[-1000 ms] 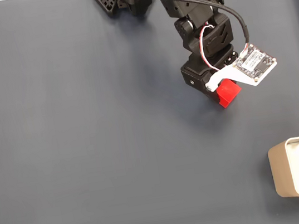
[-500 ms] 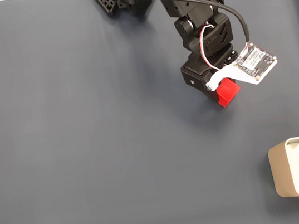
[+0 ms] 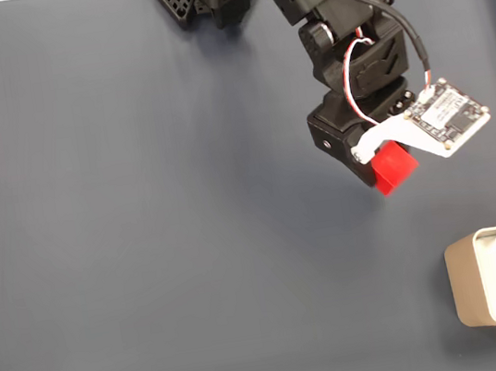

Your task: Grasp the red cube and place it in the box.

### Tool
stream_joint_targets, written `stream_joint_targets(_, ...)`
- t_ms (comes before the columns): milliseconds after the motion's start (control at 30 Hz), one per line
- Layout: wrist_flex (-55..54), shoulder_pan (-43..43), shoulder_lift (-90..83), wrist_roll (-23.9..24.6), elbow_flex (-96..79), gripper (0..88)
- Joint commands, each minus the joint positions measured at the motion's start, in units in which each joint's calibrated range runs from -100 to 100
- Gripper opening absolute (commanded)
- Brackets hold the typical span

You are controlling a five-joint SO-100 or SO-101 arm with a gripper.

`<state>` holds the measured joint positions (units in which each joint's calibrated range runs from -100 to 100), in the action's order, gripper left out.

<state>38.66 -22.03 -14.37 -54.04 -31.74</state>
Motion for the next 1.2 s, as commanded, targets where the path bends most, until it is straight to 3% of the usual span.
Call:
stream_joint_targets(0, 2.7, 1.7, -1.7, 0.9, 9.9, 0.0)
stream_joint_targets(600, 5.6, 2.3, 11.6, -0.6, 37.1, 0.0)
stream_joint_targets(1167, 6.4, 0.2, 25.2, -1.4, 51.7, 0.0)
